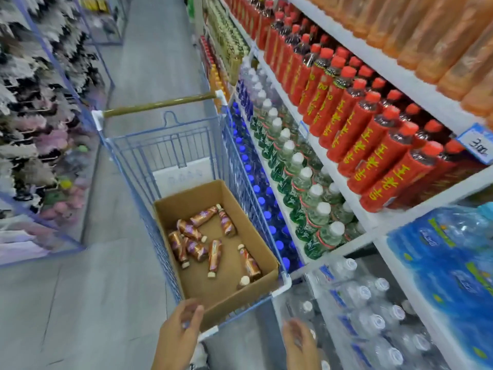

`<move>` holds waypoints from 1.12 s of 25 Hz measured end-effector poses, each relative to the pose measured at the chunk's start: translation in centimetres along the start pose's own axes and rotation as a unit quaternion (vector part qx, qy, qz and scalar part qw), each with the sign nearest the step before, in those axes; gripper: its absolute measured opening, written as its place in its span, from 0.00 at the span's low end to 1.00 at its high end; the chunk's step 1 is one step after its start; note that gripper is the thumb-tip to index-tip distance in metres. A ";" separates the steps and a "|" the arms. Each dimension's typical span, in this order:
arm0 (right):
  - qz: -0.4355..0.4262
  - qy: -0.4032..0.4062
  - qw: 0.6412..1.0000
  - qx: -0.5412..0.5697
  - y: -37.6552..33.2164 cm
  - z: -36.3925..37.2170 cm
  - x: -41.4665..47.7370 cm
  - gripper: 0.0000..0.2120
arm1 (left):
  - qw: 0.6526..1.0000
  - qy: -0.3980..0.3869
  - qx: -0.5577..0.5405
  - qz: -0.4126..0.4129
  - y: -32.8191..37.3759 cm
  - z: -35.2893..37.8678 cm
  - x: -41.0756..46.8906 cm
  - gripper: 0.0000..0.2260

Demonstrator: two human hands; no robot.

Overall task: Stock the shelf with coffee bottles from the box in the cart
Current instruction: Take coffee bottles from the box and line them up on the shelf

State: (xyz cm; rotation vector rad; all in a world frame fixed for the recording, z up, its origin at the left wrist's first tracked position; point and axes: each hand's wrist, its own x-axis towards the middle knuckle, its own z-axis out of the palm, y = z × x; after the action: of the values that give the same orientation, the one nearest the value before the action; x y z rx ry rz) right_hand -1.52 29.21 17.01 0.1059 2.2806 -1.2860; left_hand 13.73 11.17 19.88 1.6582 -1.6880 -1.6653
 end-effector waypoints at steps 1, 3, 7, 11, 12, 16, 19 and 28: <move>0.014 -0.023 1.000 0.007 -0.7 1.0 0.8 0.10 | 1.000 0.000 0.002 -0.010 -0.3 -0.5 1.0 0.03; 0.044 -0.047 0.998 0.000 -2.8 2.3 1.7 0.09 | 1.000 -0.002 0.002 -0.020 -0.5 -1.2 2.9 0.04; 0.042 -0.073 0.995 -0.044 -6.4 4.4 3.3 0.14 | 0.998 -0.008 0.012 -0.054 0.4 -0.5 7.8 0.08; 0.050 -0.138 0.985 -0.087 -8.8 7.2 6.5 0.13 | 0.992 -0.011 -0.010 -0.122 1.0 3.1 16.2 0.11; 0.050 -0.155 0.982 -0.093 -9.4 7.8 7.6 0.12 | 0.983 -0.005 -0.062 -0.170 1.0 4.3 18.6 0.14; 0.061 -0.210 0.966 -0.139 -11.0 9.9 12.6 0.12 | 0.854 -0.004 -0.378 -0.358 0.9 9.3 27.5 0.17; 0.078 -0.213 0.963 -0.145 -11.1 11.4 15.9 0.09 | 0.752 0.038 -0.515 -0.409 -0.1 12.9 32.8 0.25; 0.123 -0.227 0.941 -0.220 -7.1 13.3 22.5 0.12 | 0.795 0.151 -0.355 -0.468 -6.6 19.3 42.9 0.40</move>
State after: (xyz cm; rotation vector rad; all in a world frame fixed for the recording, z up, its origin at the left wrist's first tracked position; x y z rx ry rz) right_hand -17.91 10.42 6.38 -0.0589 2.0122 -0.5756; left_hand -12.00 -11.09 -13.20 2.2354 0.0791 -1.8440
